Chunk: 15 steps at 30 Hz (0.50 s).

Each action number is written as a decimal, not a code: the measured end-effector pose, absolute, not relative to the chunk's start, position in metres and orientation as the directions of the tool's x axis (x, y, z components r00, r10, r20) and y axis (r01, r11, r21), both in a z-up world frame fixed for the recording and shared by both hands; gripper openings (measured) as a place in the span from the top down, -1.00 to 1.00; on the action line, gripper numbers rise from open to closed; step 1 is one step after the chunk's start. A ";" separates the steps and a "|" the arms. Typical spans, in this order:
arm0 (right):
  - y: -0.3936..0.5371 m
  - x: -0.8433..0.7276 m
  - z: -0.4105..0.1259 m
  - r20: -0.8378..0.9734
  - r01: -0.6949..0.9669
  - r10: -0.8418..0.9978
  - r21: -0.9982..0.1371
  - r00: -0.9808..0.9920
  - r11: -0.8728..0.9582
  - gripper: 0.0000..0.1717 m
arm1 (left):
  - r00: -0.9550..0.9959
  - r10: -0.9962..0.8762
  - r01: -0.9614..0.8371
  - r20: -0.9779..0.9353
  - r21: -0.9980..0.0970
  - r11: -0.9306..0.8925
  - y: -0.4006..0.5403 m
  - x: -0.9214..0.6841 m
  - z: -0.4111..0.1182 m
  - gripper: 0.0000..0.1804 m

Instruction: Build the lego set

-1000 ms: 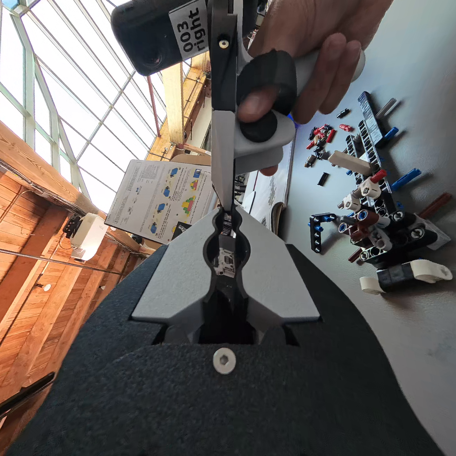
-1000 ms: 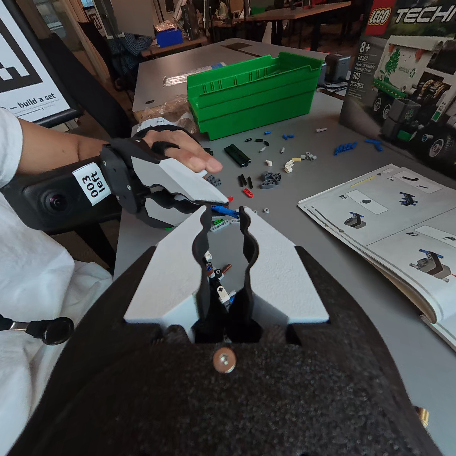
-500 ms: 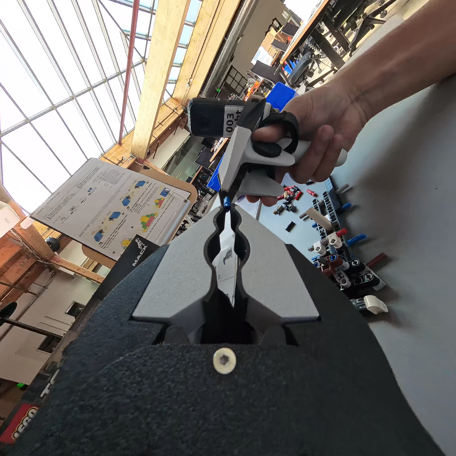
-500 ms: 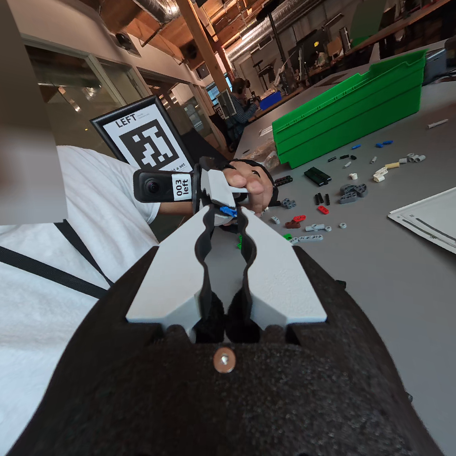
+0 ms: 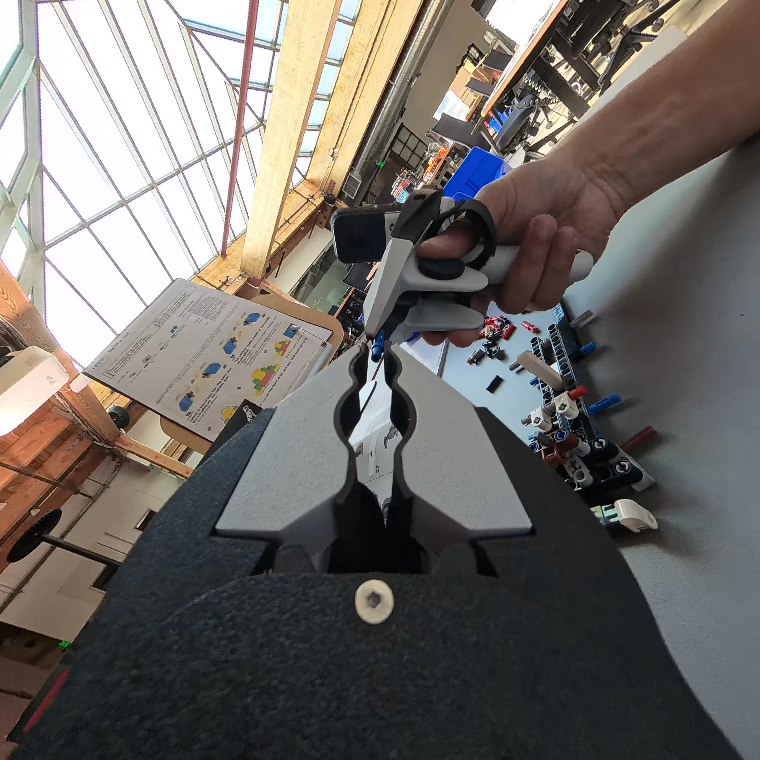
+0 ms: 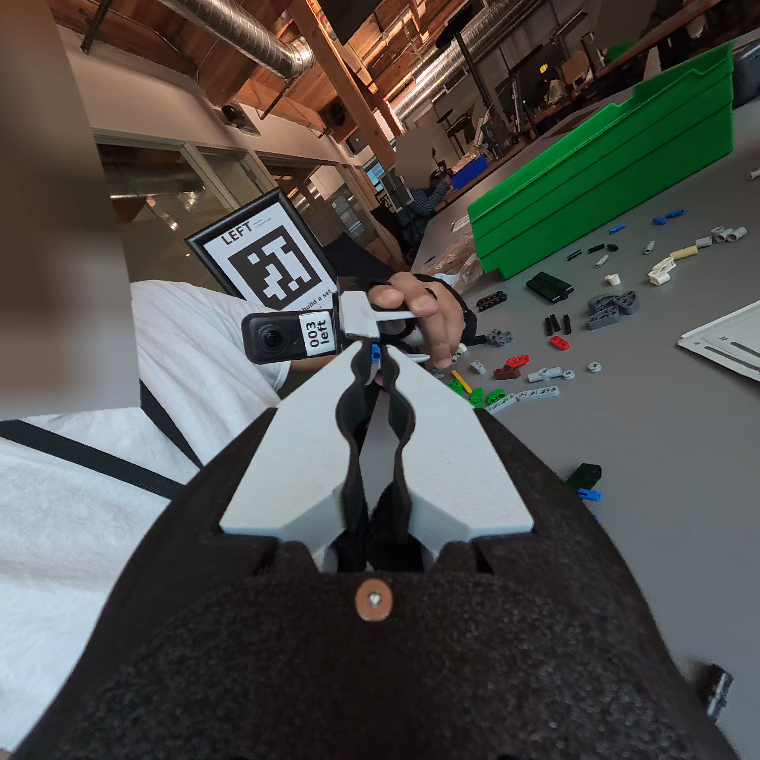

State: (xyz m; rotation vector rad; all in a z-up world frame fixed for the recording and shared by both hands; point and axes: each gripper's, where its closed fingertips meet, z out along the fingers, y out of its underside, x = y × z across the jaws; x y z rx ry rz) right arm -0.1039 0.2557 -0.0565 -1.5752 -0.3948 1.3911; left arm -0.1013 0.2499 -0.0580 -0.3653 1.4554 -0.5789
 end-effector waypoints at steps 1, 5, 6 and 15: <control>0.256 -0.104 -0.057 -0.591 -0.344 0.754 -0.798 0.287 -0.494 0.98 | 0.013 -0.571 0.148 -0.821 -0.563 0.813 0.249 -0.102 -0.058 0.95; 0.255 -0.104 -0.059 -0.608 -0.345 0.746 -0.785 0.272 -0.514 0.97 | 0.000 -0.576 0.150 -0.817 -0.570 0.808 0.248 -0.101 -0.060 0.96; 0.256 -0.104 -0.059 -0.613 -0.349 0.743 -0.780 0.268 -0.519 0.97 | -0.007 -0.585 0.143 -0.811 -0.580 0.802 0.248 -0.101 -0.060 0.96; 0.280 -0.058 -0.097 -0.388 -0.121 0.589 -0.890 0.708 -0.440 0.75 | -0.113 -0.785 -0.109 -0.609 -0.778 0.619 0.294 -0.085 -0.082 0.97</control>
